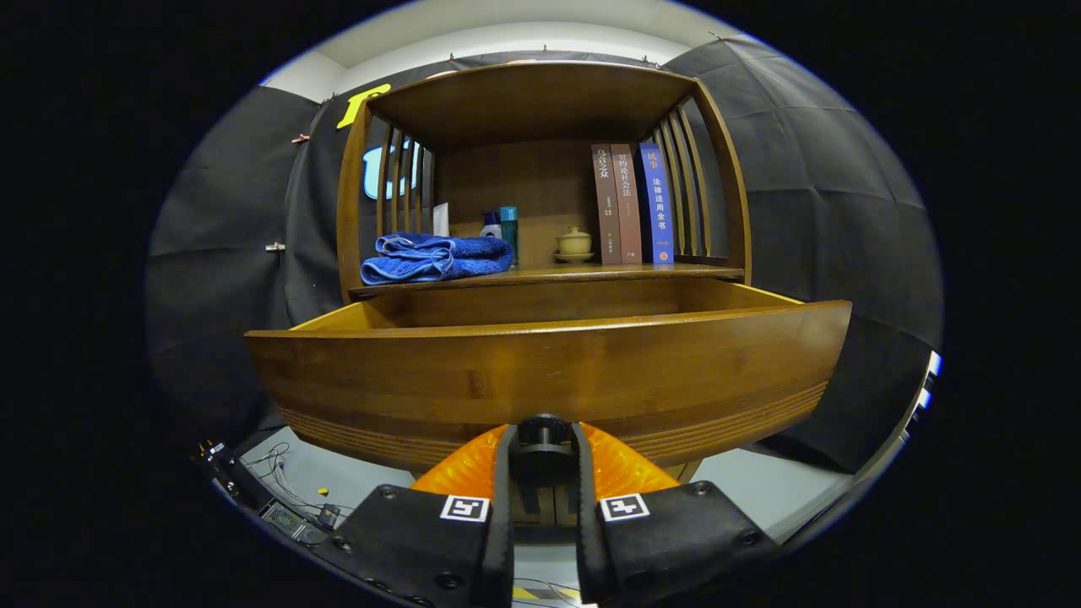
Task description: Pull open the drawer, take out the items inside it, and place them on the countertop above the cabinet.
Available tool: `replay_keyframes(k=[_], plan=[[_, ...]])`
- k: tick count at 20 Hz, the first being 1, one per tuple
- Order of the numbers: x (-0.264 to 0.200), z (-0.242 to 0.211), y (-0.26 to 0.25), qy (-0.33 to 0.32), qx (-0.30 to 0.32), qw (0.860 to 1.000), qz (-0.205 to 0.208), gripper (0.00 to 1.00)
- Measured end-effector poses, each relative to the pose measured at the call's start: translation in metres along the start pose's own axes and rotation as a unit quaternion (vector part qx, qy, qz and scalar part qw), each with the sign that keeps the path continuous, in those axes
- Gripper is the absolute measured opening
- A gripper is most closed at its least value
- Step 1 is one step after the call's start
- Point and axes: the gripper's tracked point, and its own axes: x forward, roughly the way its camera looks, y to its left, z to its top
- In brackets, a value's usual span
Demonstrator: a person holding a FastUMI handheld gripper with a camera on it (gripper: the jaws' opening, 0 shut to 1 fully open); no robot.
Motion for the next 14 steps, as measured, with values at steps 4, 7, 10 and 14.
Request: replay_keyframes(k=[4, 7, 10, 14], plan=[[-0.012, 0.002, -0.004, 0.009, 0.002, 1.0, 0.007, 0.71], [-0.032, 0.018, -0.007, 0.014, -0.002, 1.0, 0.019, 0.99], [-0.049, 0.065, -0.019, 0.006, -0.008, 1.0, 0.014, 0.99], [-0.052, 0.121, -0.015, 0.048, 0.007, 0.998, 0.031, 0.98]])
